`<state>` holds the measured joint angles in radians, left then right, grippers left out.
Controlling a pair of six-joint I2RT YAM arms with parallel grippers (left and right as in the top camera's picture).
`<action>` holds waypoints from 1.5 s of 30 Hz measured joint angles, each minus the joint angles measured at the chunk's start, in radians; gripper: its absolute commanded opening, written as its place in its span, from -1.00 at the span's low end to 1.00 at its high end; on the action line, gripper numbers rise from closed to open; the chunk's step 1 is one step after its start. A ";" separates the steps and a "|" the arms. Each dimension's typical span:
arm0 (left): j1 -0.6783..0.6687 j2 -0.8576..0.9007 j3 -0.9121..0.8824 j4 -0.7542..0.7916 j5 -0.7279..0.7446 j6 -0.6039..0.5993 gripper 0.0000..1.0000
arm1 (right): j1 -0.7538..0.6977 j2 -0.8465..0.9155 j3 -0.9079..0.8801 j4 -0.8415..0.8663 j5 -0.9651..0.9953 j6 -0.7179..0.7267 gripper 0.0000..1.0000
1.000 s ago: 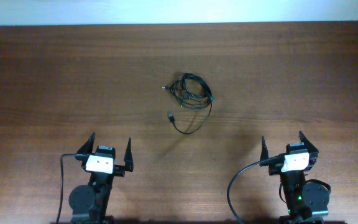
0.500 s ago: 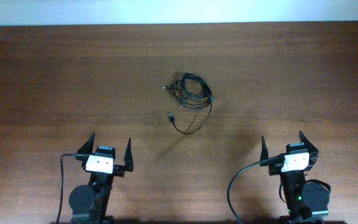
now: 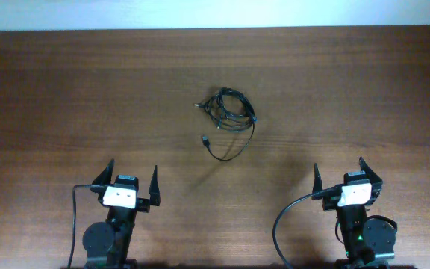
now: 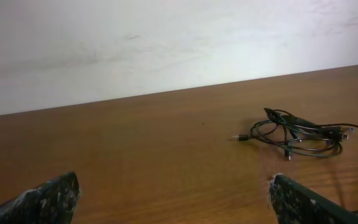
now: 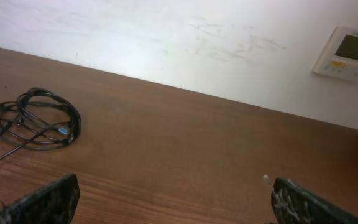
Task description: Untangle cables
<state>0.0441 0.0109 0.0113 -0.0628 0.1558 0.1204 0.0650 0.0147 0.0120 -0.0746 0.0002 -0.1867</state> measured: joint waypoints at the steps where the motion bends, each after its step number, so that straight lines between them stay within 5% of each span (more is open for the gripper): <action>1: 0.000 0.000 0.000 0.000 0.000 0.000 0.98 | 0.000 0.000 0.000 0.000 0.000 0.000 0.97; 45: 0.000 0.000 0.000 0.028 -0.008 0.008 0.98 | 0.000 0.000 0.000 0.000 0.000 0.000 0.97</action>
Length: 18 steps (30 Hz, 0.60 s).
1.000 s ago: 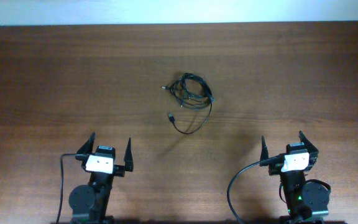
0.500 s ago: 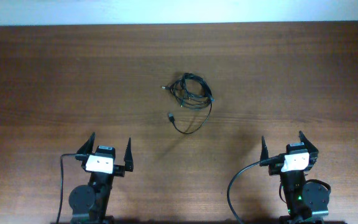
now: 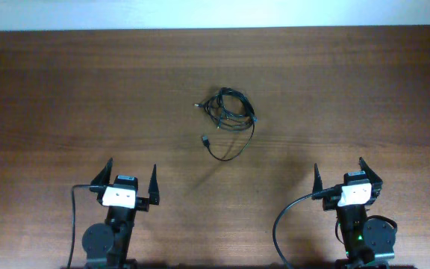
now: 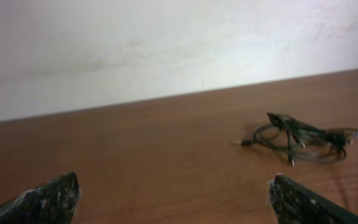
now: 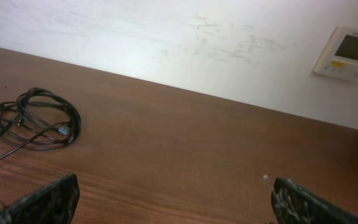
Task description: Untangle cables
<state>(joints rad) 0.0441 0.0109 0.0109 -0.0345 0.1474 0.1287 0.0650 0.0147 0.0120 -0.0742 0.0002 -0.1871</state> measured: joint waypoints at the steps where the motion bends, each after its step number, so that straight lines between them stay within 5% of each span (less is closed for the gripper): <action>1: 0.000 0.000 0.000 0.005 -0.001 0.003 0.98 | 0.000 0.000 0.000 0.000 0.000 0.000 0.97; 5: 0.000 0.000 0.010 -0.011 0.014 0.003 0.98 | 0.000 0.000 0.000 0.000 0.000 -0.001 0.97; 9: 0.000 0.060 0.174 -0.216 0.055 0.006 0.98 | 0.000 0.000 0.000 0.000 0.000 0.001 0.97; 14: 0.000 0.357 0.509 -0.366 0.093 0.010 0.98 | 0.000 -0.003 0.000 0.000 0.001 0.000 0.97; 18: 0.000 0.800 0.927 -0.634 0.182 0.011 0.98 | 0.000 -0.003 0.000 -0.001 0.001 0.000 0.97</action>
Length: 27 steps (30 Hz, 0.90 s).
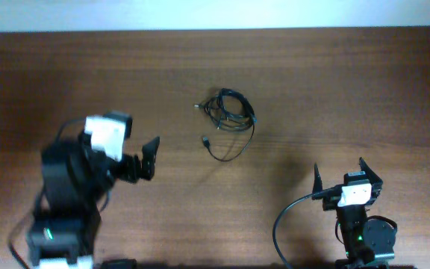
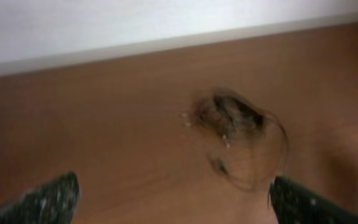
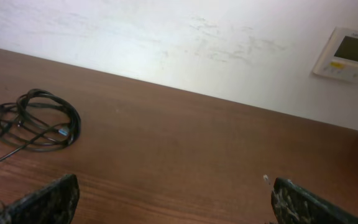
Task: Untangle cables
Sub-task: 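Move the left gripper over the black cable bundle and lower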
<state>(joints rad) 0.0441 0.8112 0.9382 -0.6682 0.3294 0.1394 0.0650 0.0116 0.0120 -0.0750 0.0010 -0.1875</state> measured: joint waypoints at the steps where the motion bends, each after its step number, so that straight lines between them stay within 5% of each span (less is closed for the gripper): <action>1: -0.002 0.089 0.106 -0.071 0.014 -0.001 0.98 | 0.000 0.000 0.000 0.001 0.001 0.000 0.97; 6: -0.003 0.519 0.548 -0.463 0.056 0.000 0.98 | 0.000 0.000 0.000 0.001 0.003 0.001 0.97; 10: -0.003 0.678 0.589 -0.493 0.060 -0.001 0.98 | 0.000 0.000 0.000 0.001 0.003 0.001 0.96; 11: -0.003 0.704 0.589 -0.492 0.066 -0.001 0.67 | 0.000 0.000 0.000 0.001 0.003 0.001 0.97; 12: -0.003 0.719 0.589 -0.488 0.094 -0.001 -0.88 | 0.000 0.000 0.000 0.001 0.003 0.001 0.97; 13: -0.003 0.726 0.589 -0.481 0.129 -0.002 -1.00 | 0.000 0.000 0.000 0.001 0.003 0.001 0.97; 22: -0.209 0.855 0.591 -0.433 0.212 -0.114 -1.00 | 0.000 0.000 0.000 0.001 0.003 0.000 0.97; 23: -0.262 0.883 0.591 -0.407 0.174 -0.159 -0.83 | 0.000 0.000 0.000 0.000 0.003 0.001 0.97; 24: -0.315 0.907 0.591 -0.362 0.125 -0.212 -0.42 | 0.000 0.000 0.000 0.001 0.002 0.000 0.97; 25: -0.337 0.919 0.591 -0.347 0.094 -0.236 -0.33 | 0.000 0.000 0.000 0.001 0.003 0.000 0.97; 27: -0.410 0.963 0.591 -0.285 -0.031 -0.339 0.17 | 0.000 0.000 0.000 0.001 0.002 0.000 0.97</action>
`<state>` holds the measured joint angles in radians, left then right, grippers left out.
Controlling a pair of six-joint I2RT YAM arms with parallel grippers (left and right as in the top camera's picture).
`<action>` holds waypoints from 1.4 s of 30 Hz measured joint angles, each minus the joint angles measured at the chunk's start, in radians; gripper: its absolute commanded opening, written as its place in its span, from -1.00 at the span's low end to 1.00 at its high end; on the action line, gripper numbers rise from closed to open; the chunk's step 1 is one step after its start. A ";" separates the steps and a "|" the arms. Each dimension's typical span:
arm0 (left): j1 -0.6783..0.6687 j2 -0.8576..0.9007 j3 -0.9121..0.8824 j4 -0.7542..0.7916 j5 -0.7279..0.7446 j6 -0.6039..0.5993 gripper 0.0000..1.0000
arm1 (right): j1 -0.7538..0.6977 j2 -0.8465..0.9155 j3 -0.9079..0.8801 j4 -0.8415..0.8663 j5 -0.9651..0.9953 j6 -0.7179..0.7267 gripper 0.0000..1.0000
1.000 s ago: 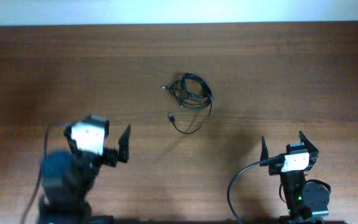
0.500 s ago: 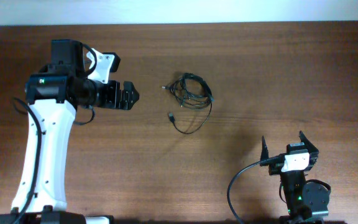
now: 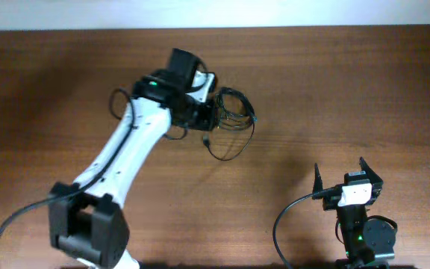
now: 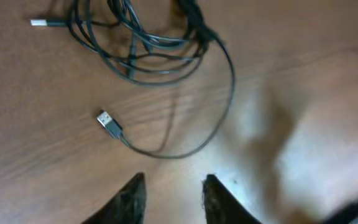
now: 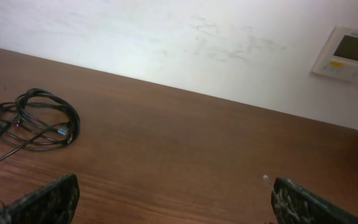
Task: Untangle cables
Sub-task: 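Move the left gripper over the black cable bundle and lower, then grasp a cable strand in the bundle with the left gripper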
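A tangle of thin black cables (image 3: 232,110) lies on the wooden table (image 3: 349,82), with a loose tail curving down to a USB plug (image 3: 205,139). My left arm reaches out over it, and the left gripper (image 3: 206,119) hangs just left of the coil. In the left wrist view the coil (image 4: 135,46) and the USB plug (image 4: 107,122) lie ahead of the left gripper (image 4: 174,186), whose fingers (image 4: 133,198) stand a little apart with nothing between them. My right gripper (image 3: 339,173) rests wide open near the front edge; its view shows the cables (image 5: 33,118) far left.
A white wall with a small thermostat panel (image 5: 350,51) stands behind the table's far edge. The right arm's own black cable (image 3: 286,224) loops beside its base at the front right.
My left arm has moved from the left middle of the table to right above the cable tangle, and its fingers are closer together. The cables and the right arm have not moved.
Both grippers rested wide open at the front edge, the tangle lying untouched mid-table. Then the left arm was raised and turned toward the cables. Now it hovers over the tangle with its fingers narrowed; the right arm stayed put throughout.
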<state>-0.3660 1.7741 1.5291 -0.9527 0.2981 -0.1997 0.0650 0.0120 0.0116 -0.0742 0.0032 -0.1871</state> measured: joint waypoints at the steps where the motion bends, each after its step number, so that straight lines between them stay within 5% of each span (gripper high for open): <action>1: -0.021 0.018 0.000 0.024 -0.043 -0.035 0.19 | 0.000 0.000 0.000 0.000 0.000 0.000 0.97; 3: -0.050 0.071 0.000 0.121 -0.116 -0.087 0.18 | 0.000 -0.001 0.000 0.000 0.000 0.000 0.97; 11: -0.064 0.268 0.000 0.351 -0.170 -0.192 -0.60 | 0.000 0.000 0.000 0.000 0.000 0.000 0.97; 18: -0.064 0.345 0.000 0.433 -0.176 -0.213 -0.41 | 0.000 0.000 0.000 0.000 0.000 0.001 0.97; 23: -0.064 0.360 0.000 0.470 -0.176 -0.217 -0.58 | 0.000 0.000 0.000 0.000 0.000 0.000 0.97; 28: -0.064 0.360 0.000 0.438 -0.176 -0.224 -0.99 | 0.000 0.000 0.000 0.000 0.000 0.001 0.97; 42: -0.034 0.360 0.023 0.026 -0.282 0.011 -1.00 | 0.000 0.000 0.000 0.000 0.000 0.000 0.97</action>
<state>-0.4000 2.1342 1.5517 -0.9268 0.0162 -0.1886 0.0650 0.0120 0.0116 -0.0742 0.0036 -0.1867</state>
